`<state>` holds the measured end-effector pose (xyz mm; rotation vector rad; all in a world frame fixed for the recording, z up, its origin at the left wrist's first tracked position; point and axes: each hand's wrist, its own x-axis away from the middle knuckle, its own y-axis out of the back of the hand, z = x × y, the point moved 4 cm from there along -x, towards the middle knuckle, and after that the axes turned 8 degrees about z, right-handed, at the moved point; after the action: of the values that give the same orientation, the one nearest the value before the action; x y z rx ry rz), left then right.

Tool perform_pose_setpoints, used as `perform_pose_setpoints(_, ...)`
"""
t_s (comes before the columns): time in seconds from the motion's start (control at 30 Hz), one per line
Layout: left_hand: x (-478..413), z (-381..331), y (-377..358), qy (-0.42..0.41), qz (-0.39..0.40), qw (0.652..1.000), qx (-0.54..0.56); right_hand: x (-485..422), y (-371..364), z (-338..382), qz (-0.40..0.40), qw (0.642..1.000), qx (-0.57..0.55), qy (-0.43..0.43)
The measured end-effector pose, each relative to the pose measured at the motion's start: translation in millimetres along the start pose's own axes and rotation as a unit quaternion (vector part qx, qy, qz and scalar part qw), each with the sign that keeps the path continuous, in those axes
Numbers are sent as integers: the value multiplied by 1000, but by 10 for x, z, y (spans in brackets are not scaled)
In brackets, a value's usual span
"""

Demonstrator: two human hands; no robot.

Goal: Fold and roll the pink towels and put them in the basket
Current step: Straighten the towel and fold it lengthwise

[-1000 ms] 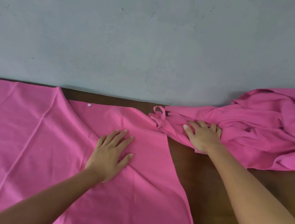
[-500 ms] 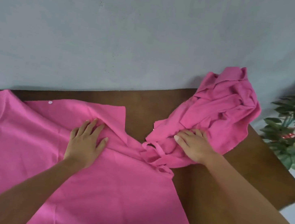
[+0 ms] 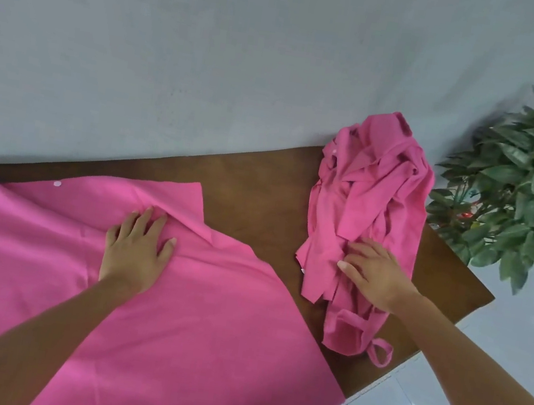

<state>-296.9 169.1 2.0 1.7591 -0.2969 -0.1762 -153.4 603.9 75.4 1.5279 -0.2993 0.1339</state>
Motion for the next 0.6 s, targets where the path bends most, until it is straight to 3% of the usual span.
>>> perform_pose_setpoints(0.1, -6, -2, -4, 3, 1, 1000, 2, -21, 49, 163, -99, 995, -3, 18)
perform_pose_setpoints(0.17, -5, -1, -7, 4, -1, 1000, 0, -56, 72, 375, -121, 992, -3, 29)
perform_pose_setpoints(0.4, -7, -8, 5, 1, 2, 1000, -7, -177, -162, 702, 25, 998, 44, 21)
perform_pose_setpoints(0.6, -4, -10, 3, -2, 3, 1000, -3, 61, -348, 377, 32, 999, 37, -9)
